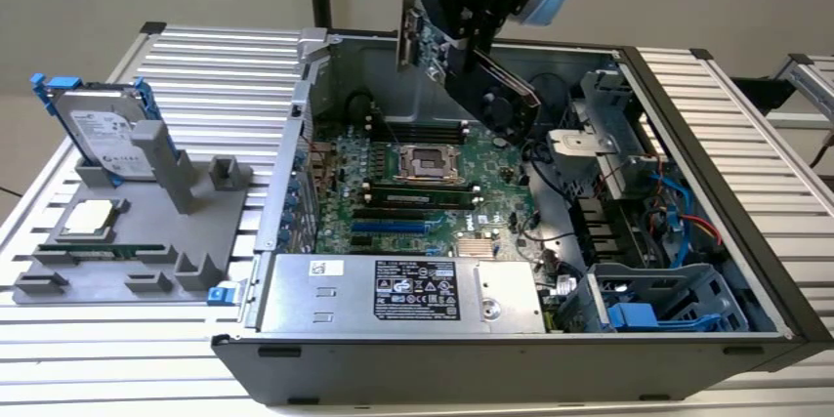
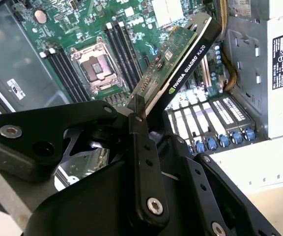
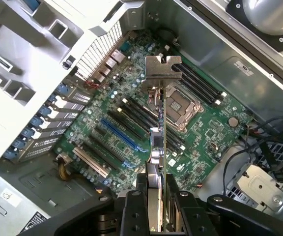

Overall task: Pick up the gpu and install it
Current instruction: 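Insert the gpu into the slot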

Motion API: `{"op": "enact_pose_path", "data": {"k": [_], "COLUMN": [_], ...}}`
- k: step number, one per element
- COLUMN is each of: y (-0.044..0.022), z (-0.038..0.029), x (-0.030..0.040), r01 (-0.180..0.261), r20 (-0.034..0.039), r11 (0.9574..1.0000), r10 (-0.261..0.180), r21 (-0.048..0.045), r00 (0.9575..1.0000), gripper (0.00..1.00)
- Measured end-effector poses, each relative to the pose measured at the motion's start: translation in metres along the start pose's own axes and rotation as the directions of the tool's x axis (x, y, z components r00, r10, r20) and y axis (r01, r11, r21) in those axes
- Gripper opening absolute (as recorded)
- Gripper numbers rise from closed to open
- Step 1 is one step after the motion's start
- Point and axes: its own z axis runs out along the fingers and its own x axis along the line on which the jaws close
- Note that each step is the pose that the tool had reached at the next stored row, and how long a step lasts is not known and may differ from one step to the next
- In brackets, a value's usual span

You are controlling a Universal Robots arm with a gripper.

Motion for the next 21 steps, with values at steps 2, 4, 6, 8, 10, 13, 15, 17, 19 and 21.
{"op": "enact_pose_path", "data": {"k": [2, 4, 6, 8, 10, 13, 15, 17, 19, 21], "y": [0.0, 0.0, 0.0, 0.0, 0.0, 0.0, 0.0, 0.0, 0.0, 0.0], "z": [0.0, 0.0, 0.0, 0.0, 0.0, 0.0, 0.0, 0.0, 0.0, 0.0], "x": [0.0, 0.0, 0.0, 0.0, 0.0, 0.0, 0.0, 0.0, 0.0, 0.0], "r01": [0.008, 0.016, 0.024, 0.031, 0.039, 0.051, 0.059, 0.067, 0.072, 0.073], "r20": [-0.0005, -0.001, -0.0014, -0.0019, -0.0023, -0.003, -0.0035, -0.004, -0.0043, -0.0043], "r11": [1.0, 0.9999, 0.9997, 0.9995, 0.9992, 0.9987, 0.9982, 0.9977, 0.9974, 0.9973], "r10": [-0.008, -0.016, -0.024, -0.031, -0.039, -0.051, -0.059, -0.067, -0.072, -0.073], "r21": [-0.0001, -0.0002, -0.0003, -0.0004, -0.0006, -0.0007, -0.0009, -0.001, -0.0011, -0.0011], "r00": [1.0, 0.9999, 0.9997, 0.9995, 0.9992, 0.9987, 0.9982, 0.9977, 0.9974, 0.9973], "gripper": [0.0, 0.0, 0.0, 0.0, 0.0, 0.0, 0.0, 0.0, 0.0, 0.0]}}
